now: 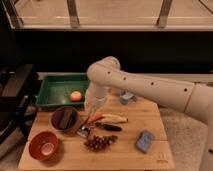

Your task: Place fork in red bowl

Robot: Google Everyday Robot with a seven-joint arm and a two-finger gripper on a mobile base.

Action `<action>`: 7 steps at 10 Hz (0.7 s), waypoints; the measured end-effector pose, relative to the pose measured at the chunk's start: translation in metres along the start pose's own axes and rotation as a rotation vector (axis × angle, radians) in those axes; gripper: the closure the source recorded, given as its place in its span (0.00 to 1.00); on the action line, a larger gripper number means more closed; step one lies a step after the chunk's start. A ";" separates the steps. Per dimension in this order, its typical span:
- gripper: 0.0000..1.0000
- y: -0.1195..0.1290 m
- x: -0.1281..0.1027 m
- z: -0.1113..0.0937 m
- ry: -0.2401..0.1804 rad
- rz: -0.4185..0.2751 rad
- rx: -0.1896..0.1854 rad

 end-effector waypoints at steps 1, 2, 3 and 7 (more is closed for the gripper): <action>1.00 -0.020 -0.010 0.004 -0.015 -0.038 0.011; 1.00 -0.045 -0.025 0.011 -0.042 -0.089 0.027; 1.00 -0.065 -0.036 0.017 -0.069 -0.128 0.041; 1.00 -0.129 -0.087 0.052 -0.193 -0.271 0.069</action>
